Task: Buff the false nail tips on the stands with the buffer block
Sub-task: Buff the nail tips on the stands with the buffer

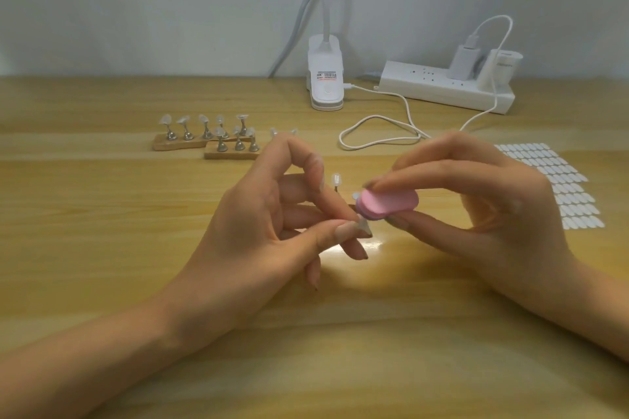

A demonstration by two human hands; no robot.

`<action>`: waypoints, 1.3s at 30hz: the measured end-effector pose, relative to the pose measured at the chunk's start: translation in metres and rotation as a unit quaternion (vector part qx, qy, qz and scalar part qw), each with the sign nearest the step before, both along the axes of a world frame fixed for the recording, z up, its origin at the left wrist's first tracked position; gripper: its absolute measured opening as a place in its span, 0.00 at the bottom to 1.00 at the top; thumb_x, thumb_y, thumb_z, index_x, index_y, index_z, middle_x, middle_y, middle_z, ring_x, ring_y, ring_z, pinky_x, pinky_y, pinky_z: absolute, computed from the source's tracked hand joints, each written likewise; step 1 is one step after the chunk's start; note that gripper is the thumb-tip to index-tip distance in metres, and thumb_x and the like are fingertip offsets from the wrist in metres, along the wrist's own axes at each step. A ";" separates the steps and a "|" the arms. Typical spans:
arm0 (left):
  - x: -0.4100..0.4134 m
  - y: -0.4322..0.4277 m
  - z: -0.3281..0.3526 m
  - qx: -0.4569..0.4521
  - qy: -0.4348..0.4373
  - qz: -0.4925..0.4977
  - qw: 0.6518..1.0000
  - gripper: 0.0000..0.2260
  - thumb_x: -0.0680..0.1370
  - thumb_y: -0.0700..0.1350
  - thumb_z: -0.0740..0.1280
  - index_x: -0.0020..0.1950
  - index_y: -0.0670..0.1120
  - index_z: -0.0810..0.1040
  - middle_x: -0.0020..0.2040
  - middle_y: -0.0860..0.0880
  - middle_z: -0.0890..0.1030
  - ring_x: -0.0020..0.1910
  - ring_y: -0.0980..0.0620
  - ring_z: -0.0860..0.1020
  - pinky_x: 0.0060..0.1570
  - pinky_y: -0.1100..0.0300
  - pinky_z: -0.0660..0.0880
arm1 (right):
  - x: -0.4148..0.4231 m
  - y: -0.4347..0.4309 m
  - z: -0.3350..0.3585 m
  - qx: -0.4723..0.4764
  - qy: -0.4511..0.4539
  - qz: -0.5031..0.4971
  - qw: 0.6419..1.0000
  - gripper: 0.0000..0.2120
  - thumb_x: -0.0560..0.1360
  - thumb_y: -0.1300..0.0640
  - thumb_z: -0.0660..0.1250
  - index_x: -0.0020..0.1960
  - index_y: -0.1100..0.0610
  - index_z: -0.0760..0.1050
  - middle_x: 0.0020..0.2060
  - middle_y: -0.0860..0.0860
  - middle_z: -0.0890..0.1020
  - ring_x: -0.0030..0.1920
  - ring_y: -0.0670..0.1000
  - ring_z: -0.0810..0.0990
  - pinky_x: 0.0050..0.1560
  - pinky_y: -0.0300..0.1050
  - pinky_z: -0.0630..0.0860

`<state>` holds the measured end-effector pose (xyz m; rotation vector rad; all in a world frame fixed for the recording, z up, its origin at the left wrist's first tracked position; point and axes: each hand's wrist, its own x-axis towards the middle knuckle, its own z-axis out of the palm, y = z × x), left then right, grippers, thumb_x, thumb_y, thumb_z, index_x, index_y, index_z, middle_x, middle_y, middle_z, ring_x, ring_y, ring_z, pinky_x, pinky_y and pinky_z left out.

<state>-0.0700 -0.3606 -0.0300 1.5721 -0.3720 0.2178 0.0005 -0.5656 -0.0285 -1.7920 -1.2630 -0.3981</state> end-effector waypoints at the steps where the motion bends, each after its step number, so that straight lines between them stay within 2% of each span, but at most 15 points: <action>1: 0.000 0.000 0.000 0.000 -0.002 0.000 1.000 0.18 0.74 0.39 0.75 0.45 0.53 0.66 0.40 0.45 0.83 0.38 0.44 0.86 0.24 0.62 0.73 | -0.001 0.000 0.000 -0.002 -0.002 0.003 1.000 0.09 0.75 0.57 0.72 0.55 0.52 0.80 0.49 0.51 0.80 0.49 0.51 0.82 0.52 0.43 0.76; 3: 0.000 0.000 0.000 0.005 -0.006 0.002 1.000 0.16 0.74 0.40 0.74 0.45 0.53 0.67 0.40 0.46 0.83 0.37 0.46 0.85 0.24 0.62 0.73 | -0.001 0.001 0.000 -0.016 -0.016 0.016 1.000 0.08 0.75 0.57 0.73 0.55 0.53 0.81 0.48 0.51 0.80 0.48 0.49 0.82 0.51 0.42 0.77; 6: 0.000 0.000 0.000 0.006 -0.005 0.010 1.000 0.18 0.73 0.39 0.75 0.44 0.54 0.66 0.40 0.44 0.83 0.37 0.45 0.86 0.23 0.62 0.73 | -0.002 0.000 0.001 -0.009 -0.004 0.015 1.000 0.09 0.75 0.57 0.72 0.56 0.53 0.80 0.48 0.51 0.80 0.48 0.51 0.82 0.51 0.43 0.77; 10: 0.001 0.000 0.000 0.011 -0.009 0.011 1.000 0.18 0.73 0.41 0.76 0.45 0.53 0.66 0.40 0.44 0.84 0.37 0.45 0.85 0.24 0.62 0.73 | 0.001 -0.001 0.001 -0.024 -0.026 0.018 0.999 0.09 0.76 0.59 0.74 0.56 0.54 0.82 0.48 0.51 0.80 0.47 0.48 0.82 0.51 0.39 0.76; 19: 0.001 0.002 -0.001 0.014 -0.011 0.005 1.000 0.19 0.73 0.38 0.75 0.44 0.55 0.66 0.41 0.42 0.84 0.38 0.44 0.86 0.24 0.62 0.73 | 0.000 -0.001 0.001 -0.014 -0.011 0.012 1.000 0.09 0.75 0.58 0.74 0.55 0.54 0.82 0.47 0.52 0.81 0.47 0.51 0.83 0.50 0.42 0.77; 24: 0.001 0.002 -0.002 0.007 -0.008 0.001 1.000 0.16 0.73 0.40 0.72 0.44 0.54 0.66 0.41 0.43 0.83 0.38 0.44 0.86 0.24 0.63 0.73 | -0.002 -0.001 0.001 -0.014 -0.013 0.008 1.000 0.10 0.75 0.57 0.73 0.55 0.54 0.82 0.47 0.52 0.81 0.47 0.50 0.83 0.49 0.43 0.78; 27: 0.001 0.001 -0.002 0.011 -0.010 -0.001 1.000 0.16 0.73 0.40 0.72 0.44 0.54 0.66 0.40 0.43 0.82 0.38 0.44 0.85 0.25 0.62 0.73 | 0.000 -0.001 0.002 -0.027 -0.033 0.010 0.999 0.09 0.75 0.57 0.73 0.55 0.54 0.82 0.47 0.51 0.81 0.47 0.48 0.82 0.50 0.39 0.76; 30: 0.002 0.001 -0.002 0.009 -0.002 0.000 1.000 0.18 0.74 0.38 0.73 0.43 0.54 0.65 0.39 0.44 0.82 0.38 0.44 0.86 0.24 0.62 0.73 | -0.002 -0.001 0.002 -0.015 -0.015 0.000 1.000 0.09 0.75 0.57 0.73 0.55 0.53 0.82 0.47 0.50 0.80 0.47 0.49 0.82 0.50 0.41 0.77; 33: 0.002 0.001 -0.002 0.009 0.000 -0.002 1.000 0.16 0.73 0.41 0.73 0.43 0.54 0.66 0.39 0.45 0.83 0.35 0.47 0.85 0.24 0.62 0.74 | -0.003 -0.001 0.000 -0.039 -0.037 0.017 0.998 0.07 0.76 0.58 0.74 0.53 0.53 0.83 0.47 0.50 0.81 0.47 0.46 0.82 0.52 0.35 0.74; 36: 0.002 0.002 -0.002 0.003 0.003 -0.007 1.000 0.19 0.74 0.36 0.73 0.42 0.54 0.65 0.39 0.44 0.82 0.37 0.44 0.86 0.23 0.63 0.73 | -0.002 -0.002 0.001 -0.016 -0.004 0.012 1.000 0.08 0.75 0.57 0.73 0.54 0.53 0.83 0.48 0.50 0.80 0.47 0.49 0.82 0.50 0.39 0.76; 39: 0.002 0.001 -0.001 0.003 0.002 -0.012 1.000 0.18 0.74 0.38 0.73 0.43 0.55 0.66 0.39 0.44 0.82 0.38 0.43 0.86 0.23 0.63 0.73 | 0.000 -0.001 0.002 -0.021 -0.003 0.026 0.999 0.08 0.75 0.57 0.73 0.54 0.53 0.82 0.48 0.50 0.80 0.47 0.49 0.83 0.50 0.40 0.77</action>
